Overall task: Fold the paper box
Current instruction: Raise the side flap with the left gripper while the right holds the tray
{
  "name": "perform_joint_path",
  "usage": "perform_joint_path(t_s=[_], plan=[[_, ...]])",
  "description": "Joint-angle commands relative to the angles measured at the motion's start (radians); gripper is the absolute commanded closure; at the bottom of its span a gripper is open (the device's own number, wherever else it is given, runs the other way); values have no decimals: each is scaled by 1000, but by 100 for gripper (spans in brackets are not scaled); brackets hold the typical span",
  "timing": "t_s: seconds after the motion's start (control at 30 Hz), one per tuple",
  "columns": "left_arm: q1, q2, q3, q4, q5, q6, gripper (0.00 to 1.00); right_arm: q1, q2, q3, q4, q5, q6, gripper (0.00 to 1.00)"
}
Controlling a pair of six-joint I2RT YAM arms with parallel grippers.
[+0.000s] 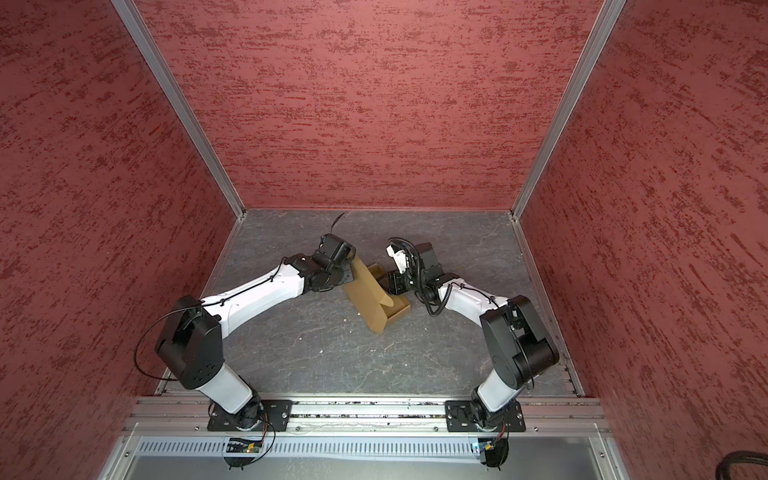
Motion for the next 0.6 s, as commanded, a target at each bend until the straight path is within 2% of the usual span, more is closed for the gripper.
perform_joint_path(t_s=[0.0,0.57], plan=[[10,44,44,39,32,47,83,18,-11,-20,49,-25,20,48],[20,235,272,49,125,128,83,93,-19,-92,209,-26,123,50]])
